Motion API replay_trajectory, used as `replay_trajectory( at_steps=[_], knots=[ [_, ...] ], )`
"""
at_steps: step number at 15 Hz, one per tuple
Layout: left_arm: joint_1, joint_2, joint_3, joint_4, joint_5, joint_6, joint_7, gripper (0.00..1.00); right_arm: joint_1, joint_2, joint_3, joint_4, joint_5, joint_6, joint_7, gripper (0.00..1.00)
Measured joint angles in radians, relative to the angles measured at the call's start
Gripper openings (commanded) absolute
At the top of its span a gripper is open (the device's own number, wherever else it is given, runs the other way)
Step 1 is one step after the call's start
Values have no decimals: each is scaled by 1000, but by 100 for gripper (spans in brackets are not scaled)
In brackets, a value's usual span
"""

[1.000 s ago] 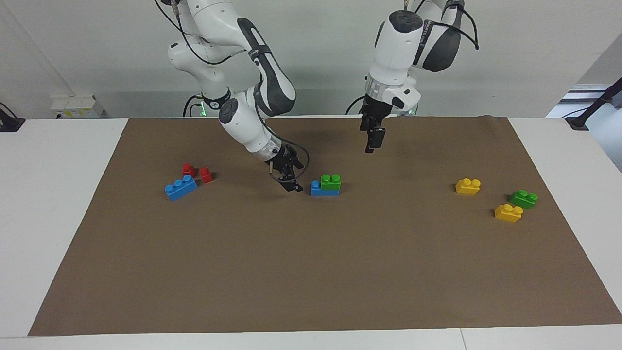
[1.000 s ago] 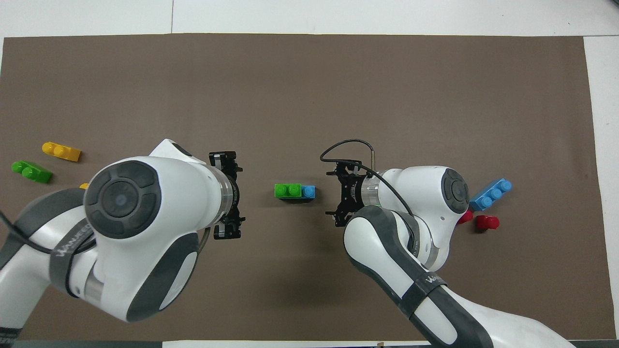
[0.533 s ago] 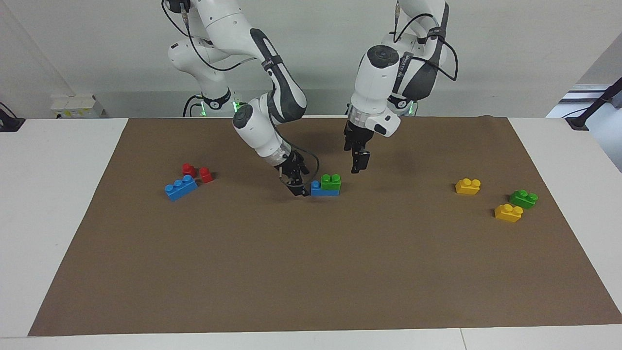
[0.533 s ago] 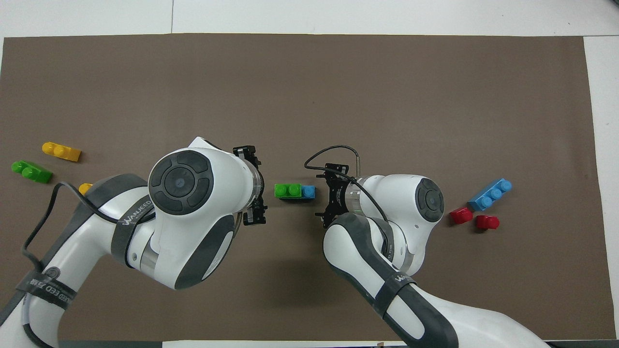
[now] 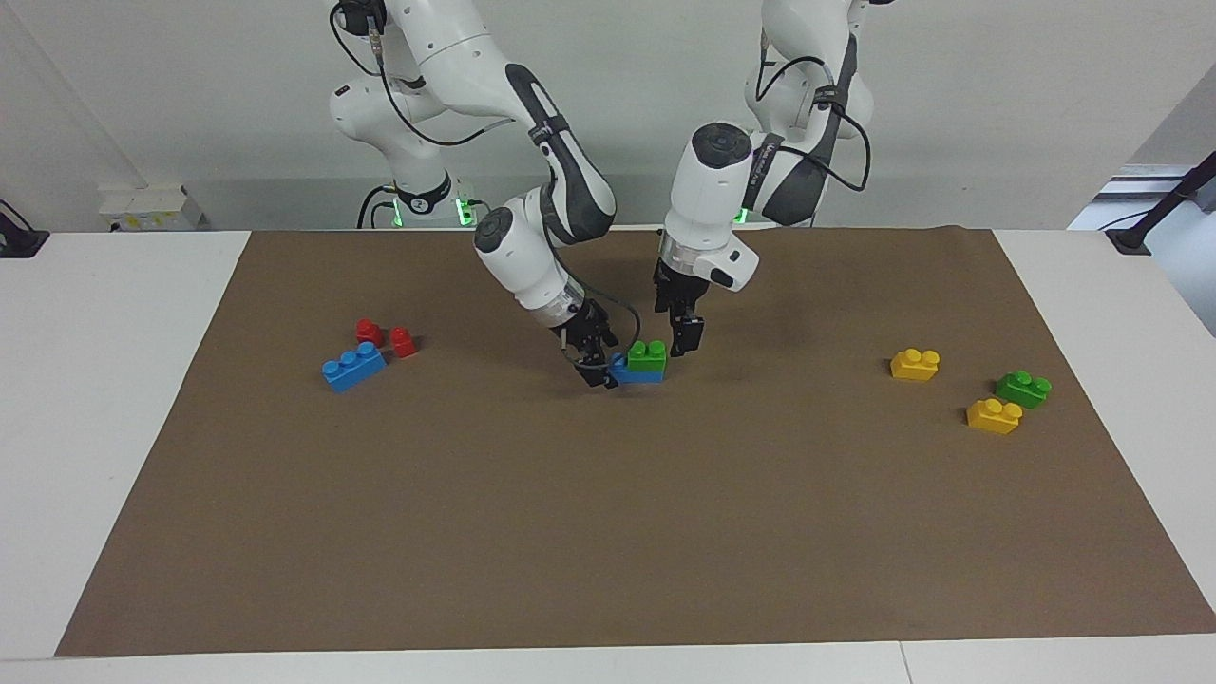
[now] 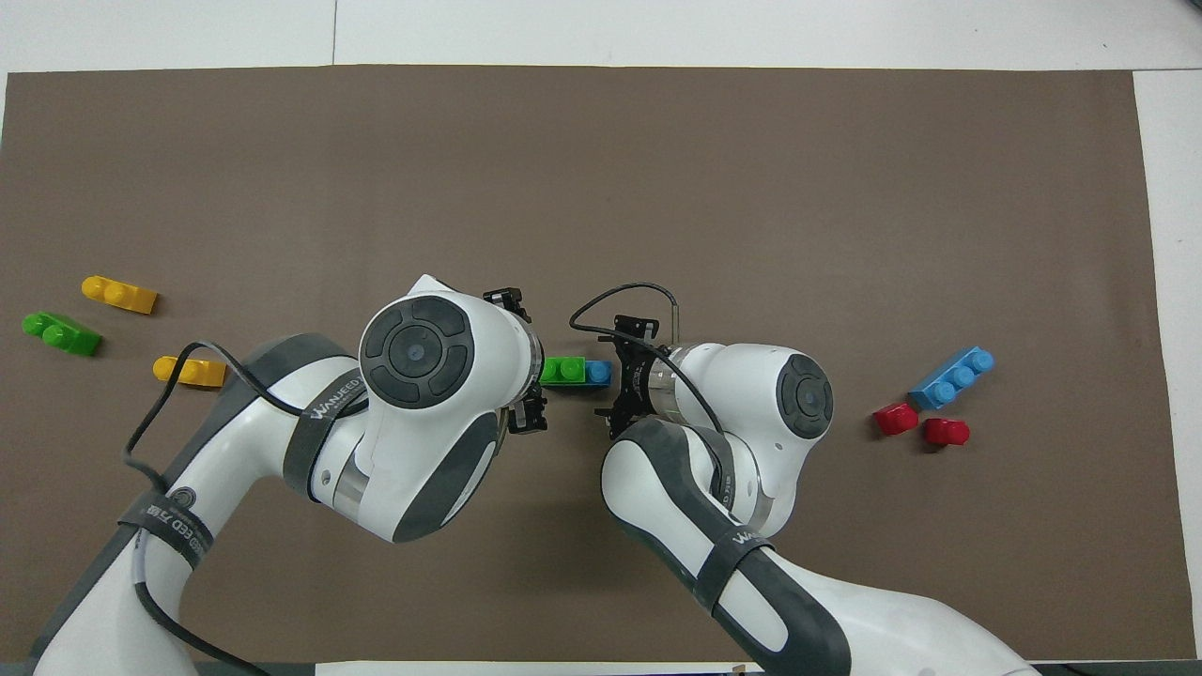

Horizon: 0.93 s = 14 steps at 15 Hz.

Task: Remove green block with left arm and hold with right
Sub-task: 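Grasp the green end with the left gripper while the right gripper grasps blue, then pull the green block off with the left gripper while the right gripper holds blue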

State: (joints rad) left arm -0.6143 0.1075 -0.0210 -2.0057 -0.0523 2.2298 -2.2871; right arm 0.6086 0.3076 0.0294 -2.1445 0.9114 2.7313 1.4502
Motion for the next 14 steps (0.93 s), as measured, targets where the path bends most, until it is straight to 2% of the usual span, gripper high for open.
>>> replay_trajectory(
  at_steps=[3,9,11,14],
  knots=[
    [-18,10,0,0,1,16,-14,100,5,7,0,1,3,2,0,74],
    [-26,59,1,0,28,58,-42,100,5,9,-3,1,3,2,0,11],
    [-33,77,1,-1,37,61,-50,100,5,9,-4,1,4,2,0,0],
    [-47,110,0,-1,81,85,-92,100,5,9,-4,1,4,2,0,0]
  ],
)
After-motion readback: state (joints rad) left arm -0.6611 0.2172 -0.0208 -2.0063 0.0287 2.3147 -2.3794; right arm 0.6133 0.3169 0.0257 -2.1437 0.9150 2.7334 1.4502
